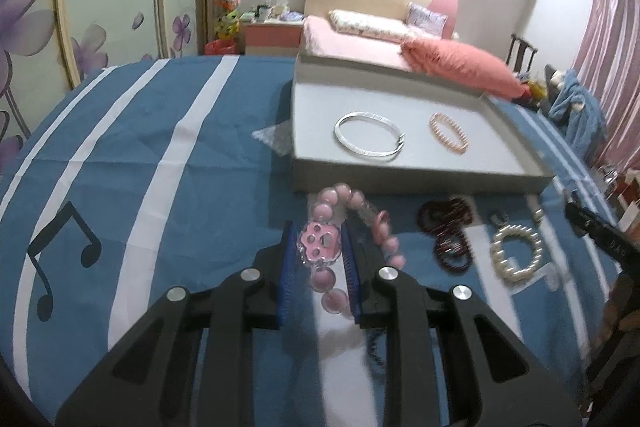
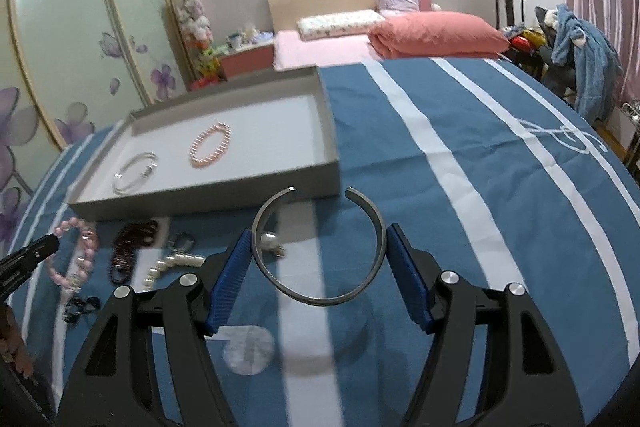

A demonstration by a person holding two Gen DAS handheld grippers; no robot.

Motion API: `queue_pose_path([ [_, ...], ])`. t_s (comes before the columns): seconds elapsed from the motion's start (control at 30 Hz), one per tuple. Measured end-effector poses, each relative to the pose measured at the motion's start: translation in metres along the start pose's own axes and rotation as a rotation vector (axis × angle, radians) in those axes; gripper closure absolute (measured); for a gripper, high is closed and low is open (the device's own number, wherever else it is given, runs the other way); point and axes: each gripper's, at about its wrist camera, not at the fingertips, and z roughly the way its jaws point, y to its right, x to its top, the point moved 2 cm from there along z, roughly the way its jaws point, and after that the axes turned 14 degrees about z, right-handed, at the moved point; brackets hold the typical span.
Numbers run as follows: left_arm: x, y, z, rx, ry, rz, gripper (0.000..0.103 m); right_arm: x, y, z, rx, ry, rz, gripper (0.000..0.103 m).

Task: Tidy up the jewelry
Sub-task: 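Carry the silver cuff into the tray with the right tool while the left carries the pink beaded bracelet there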

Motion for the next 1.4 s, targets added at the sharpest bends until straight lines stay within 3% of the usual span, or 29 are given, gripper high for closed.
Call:
queue_pose_path([
  [0.43, 0.022, 0.037, -0.027, -0.126, 0.142, 0.034, 0.08, -0.01, -0.043, -0.029, 0.139, 0.067, -0.064, 0.035],
  [0.7, 0.026, 0.044, -0.051, -0.132, 0.22, 0.026, 0.08, -0.014, -0.057, -0.051, 0.192, 0.147, -0.077, 0.035],
  [0.87, 0.028, 0.041, -0.074, -0.086, 0.296, 0.016, 0.08, -0.014, -0.068, -0.071, 0.217, 0.239, -0.095, 0.035],
  [1.1, 0.03, 0.052, -0.105, 0.037, 0.401, 0.056, 0.08, -0.01, -0.076, -0.093, 0.24, 0.386, -0.111, 0.035],
  [1.4, 0.034, 0.068, -0.114, 0.146, 0.435, 0.096, 0.08, -0.005, -0.077, -0.093, 0.237, 0.434, -0.114, 0.035],
])
